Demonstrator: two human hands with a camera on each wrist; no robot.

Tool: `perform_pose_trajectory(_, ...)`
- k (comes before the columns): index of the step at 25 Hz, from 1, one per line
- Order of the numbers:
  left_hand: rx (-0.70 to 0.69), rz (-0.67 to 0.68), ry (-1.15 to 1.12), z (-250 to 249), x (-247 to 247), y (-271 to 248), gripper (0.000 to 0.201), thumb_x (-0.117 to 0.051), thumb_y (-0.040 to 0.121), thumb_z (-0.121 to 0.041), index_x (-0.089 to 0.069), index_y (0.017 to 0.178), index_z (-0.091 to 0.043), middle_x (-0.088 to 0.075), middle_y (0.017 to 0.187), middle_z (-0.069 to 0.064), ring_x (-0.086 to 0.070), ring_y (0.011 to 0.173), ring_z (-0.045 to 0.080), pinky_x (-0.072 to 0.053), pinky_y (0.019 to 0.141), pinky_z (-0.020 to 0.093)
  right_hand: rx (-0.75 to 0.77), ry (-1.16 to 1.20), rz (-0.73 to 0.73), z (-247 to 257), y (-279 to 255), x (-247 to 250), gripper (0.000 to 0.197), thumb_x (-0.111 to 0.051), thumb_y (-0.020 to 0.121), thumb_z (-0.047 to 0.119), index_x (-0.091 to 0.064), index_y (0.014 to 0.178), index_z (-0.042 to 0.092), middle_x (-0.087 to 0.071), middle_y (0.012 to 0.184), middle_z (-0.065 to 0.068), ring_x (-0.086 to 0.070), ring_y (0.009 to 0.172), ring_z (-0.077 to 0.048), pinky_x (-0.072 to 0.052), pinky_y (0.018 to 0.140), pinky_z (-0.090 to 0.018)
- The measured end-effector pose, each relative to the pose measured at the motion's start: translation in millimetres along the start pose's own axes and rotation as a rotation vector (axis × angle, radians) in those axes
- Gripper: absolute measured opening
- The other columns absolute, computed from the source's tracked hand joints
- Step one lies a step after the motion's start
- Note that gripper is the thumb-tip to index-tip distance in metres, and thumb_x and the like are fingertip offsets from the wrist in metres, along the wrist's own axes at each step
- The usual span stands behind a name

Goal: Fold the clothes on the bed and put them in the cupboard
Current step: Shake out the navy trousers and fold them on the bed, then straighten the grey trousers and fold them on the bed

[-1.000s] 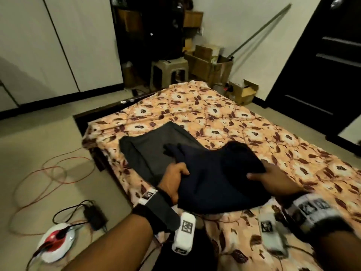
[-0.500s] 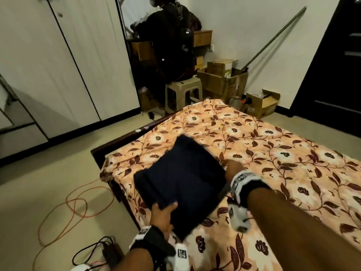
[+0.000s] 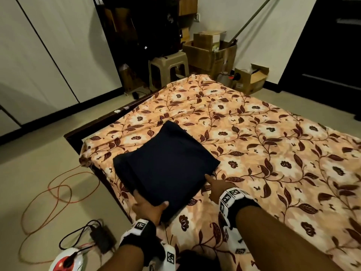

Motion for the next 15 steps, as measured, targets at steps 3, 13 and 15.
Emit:
perform_pose_trajectory(3, -0.554, 0.008, 0.6, -49, -42, -37, 0.089, -0.068, 0.081, -0.037, -0.017, 0.153, -0.03, -0.02, 0.157, 0.008, -0.025, 0.14, 0.036, -0.033, 0.108, 0.049, -0.014, 0.076, -0.107, -16, -27, 1, 0.069, -0.05, 0.092, 0.028, -0.015, 0.151, 0.031, -0.033, 0.15, -0.012, -0.043, 0.129, -0.036, -0.042, 0.103, -0.044)
perform_pose_trajectory(13, -1.035, 1.029, 0.828, -52, -300, -345, 0.058, -0.056, 0.093, -0.028, -0.037, 0.147, -0.02, -0.037, 0.146, 0.014, -0.038, 0.133, 0.036, -0.035, 0.108, 0.04, -0.657, 0.212, -0.212, -324, -299, -106, 0.057, -0.055, 0.09, 0.042, -0.04, 0.139, 0.019, -0.037, 0.145, -0.01, -0.038, 0.13, -0.034, -0.04, 0.103, -0.047)
perform_pose_trajectory(15, -1.054, 1.218, 0.794, -36, -327, -415, 0.055, -0.053, 0.094, -0.017, -0.037, 0.147, -0.017, -0.037, 0.145, 0.018, -0.042, 0.132, 0.037, -0.038, 0.106, 0.039, -0.974, 0.236, -0.295, -390, -389, -155, 0.062, -0.057, 0.086, 0.042, -0.035, 0.141, 0.022, -0.032, 0.147, -0.013, -0.035, 0.132, -0.036, -0.038, 0.104, -0.049)
Point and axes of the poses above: each hand's wrist, its own y-axis towards the middle knuckle, its own x-axis out of the back of the hand, z = x × y, the point moved 4 cm from there along y, towards the middle knuckle
